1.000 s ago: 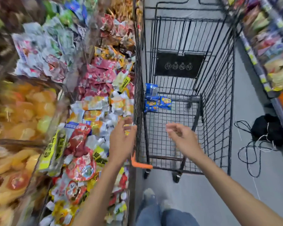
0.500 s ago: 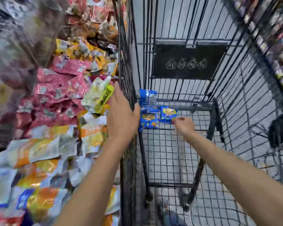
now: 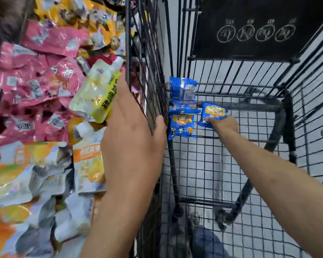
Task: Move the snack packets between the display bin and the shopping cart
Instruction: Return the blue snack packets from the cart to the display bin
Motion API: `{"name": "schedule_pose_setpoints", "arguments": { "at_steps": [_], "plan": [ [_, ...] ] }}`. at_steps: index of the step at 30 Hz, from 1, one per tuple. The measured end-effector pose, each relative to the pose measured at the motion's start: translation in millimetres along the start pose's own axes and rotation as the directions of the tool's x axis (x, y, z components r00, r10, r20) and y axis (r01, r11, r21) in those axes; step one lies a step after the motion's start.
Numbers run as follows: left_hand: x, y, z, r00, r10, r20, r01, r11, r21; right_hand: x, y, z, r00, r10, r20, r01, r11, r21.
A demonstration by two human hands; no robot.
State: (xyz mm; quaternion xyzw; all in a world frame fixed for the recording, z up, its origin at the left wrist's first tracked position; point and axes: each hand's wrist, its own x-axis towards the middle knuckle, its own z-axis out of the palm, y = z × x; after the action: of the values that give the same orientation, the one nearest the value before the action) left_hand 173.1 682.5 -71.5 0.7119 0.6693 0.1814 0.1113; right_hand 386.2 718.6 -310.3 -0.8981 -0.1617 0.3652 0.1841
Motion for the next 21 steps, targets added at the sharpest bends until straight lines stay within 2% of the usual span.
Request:
{"name": "schedule_pose_setpoints", "arguments": {
  "at_steps": [2, 4, 6, 8, 9, 10, 11, 13, 14, 16, 17, 18, 21],
  "plan": [
    [-2.2, 6.7, -1.6, 0.998, 0.042, -0.036, -0.037, 0.99, 0.138, -8.2, 0.2, -1.8, 1.0, -0.011, -0.012, 0.013, 0.992, 0.127],
    [-6.1, 16.8, 2.0, 0.98, 0.186, -0.066, -0.167, 0.961, 0.218, -23.5, -1.1, -5.3, 0.999, -0.039, -0.018, 0.043, 0.958, 0.282],
    [-12.2, 28.8, 17.2, 0.939, 0.341, -0.041, -0.332, 0.933, 0.136, -45.7, -2.5, -15.6, 0.997, -0.066, 0.033, 0.041, 0.869, 0.493],
    [-18.7, 37.6, 38.8, 0.914, 0.401, 0.058, -0.403, 0.915, 0.023, -70.8, -1.4, -34.3, 0.976, -0.161, 0.144, 0.037, 0.781, 0.624],
    [-21.2, 38.8, 51.5, 0.928, 0.347, 0.132, -0.34, 0.937, -0.077, -82.6, 0.7, -44.9, 0.953, -0.213, 0.215, 0.019, 0.752, 0.659],
    [-22.0, 38.9, 64.0, 0.946, 0.227, 0.232, -0.179, 0.961, -0.212, -92.7, 4.1, -54.6, 0.921, -0.262, 0.288, -0.003, 0.734, 0.679],
    [-21.4, 38.7, 74.8, 0.933, 0.068, 0.354, 0.054, 0.944, -0.324, -102.2, 7.2, -63.5, 0.882, -0.308, 0.357, -0.023, 0.729, 0.684],
    [-23.2, 34.0, 98.0, 0.803, -0.195, 0.563, 0.477, 0.777, -0.411, -114.5, 12.6, -75.5, 0.79, -0.368, 0.491, -0.025, 0.78, 0.625],
    [-23.8, 29.2, 109.5, 0.739, -0.263, 0.621, 0.605, 0.664, -0.439, -116.1, 13.2, -76.2, 0.744, -0.369, 0.557, 0.004, 0.836, 0.548],
    [-30.1, 16.5, 129.0, 0.673, -0.327, 0.663, 0.731, 0.428, -0.531, -111.2, 10.1, -70.8, 0.71, -0.302, 0.636, 0.064, 0.927, 0.37],
    [-34.5, 10.3, 135.9, 0.642, -0.355, 0.679, 0.766, 0.335, -0.549, -104.0, 7.1, -65.4, 0.738, -0.261, 0.622, 0.069, 0.946, 0.315],
    [-40.1, 4.6, 142.2, 0.605, -0.388, 0.695, 0.796, 0.294, -0.528, -93.6, 3.5, -58.0, 0.78, -0.236, 0.58, 0.08, 0.956, 0.282],
    [-58.1, -5.3, 158.2, 0.479, -0.481, 0.735, 0.878, 0.261, -0.401, -64.1, -13.3, -24.7, 0.874, -0.208, 0.44, 0.154, 0.976, 0.155]
  ]
}}
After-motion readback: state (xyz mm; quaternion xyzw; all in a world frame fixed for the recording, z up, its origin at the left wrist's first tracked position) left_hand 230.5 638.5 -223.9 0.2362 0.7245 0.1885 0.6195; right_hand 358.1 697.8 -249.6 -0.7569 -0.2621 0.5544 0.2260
